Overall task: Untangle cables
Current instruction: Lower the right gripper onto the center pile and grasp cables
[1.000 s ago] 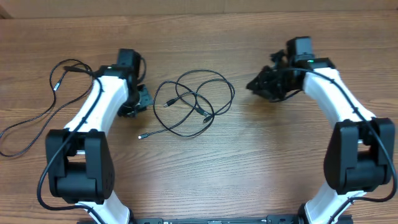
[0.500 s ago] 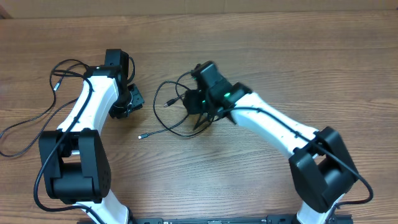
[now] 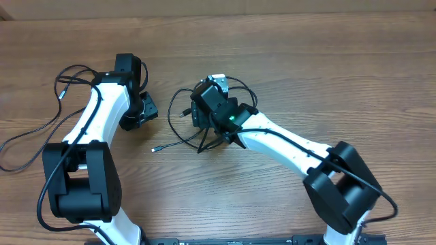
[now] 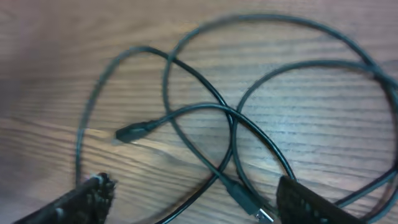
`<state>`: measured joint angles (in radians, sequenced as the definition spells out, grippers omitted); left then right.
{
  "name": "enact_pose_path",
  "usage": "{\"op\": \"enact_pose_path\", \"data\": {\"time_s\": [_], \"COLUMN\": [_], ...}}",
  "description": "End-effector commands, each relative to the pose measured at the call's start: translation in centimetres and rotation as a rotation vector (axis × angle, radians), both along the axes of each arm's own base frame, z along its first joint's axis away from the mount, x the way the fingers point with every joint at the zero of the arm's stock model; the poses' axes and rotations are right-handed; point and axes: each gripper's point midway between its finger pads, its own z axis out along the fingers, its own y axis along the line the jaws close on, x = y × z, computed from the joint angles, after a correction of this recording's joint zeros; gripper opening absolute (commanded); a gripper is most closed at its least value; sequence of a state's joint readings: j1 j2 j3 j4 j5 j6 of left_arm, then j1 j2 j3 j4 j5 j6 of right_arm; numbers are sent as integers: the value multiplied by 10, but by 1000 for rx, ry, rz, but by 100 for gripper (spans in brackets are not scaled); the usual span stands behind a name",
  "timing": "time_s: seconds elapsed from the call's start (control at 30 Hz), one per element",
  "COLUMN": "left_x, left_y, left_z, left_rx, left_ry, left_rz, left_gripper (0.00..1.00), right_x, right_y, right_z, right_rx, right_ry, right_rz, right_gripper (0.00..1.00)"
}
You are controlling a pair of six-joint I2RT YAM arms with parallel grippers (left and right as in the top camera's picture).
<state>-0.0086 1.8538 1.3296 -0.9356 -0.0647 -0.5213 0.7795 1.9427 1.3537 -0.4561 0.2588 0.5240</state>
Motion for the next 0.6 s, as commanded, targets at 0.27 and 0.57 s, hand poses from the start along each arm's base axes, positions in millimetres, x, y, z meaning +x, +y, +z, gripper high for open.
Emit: {"op": "enact_pose_path", "data": {"time_s": [0.27, 0.57], "left_x": [0, 0], "left_y": [3, 1], "left_z": [-1, -1], "left_rx": [13, 2], "left_ry": [3, 2], "left_rz": [2, 1], "left_gripper": [52, 51], "right_x": [-10, 6], "right_y": [-17, -88], "right_z": [-75, -64], "right_rx": [-142, -273], "right_ry": [111, 205], "right_rz": [-15, -154], "right_gripper": [47, 4]}}
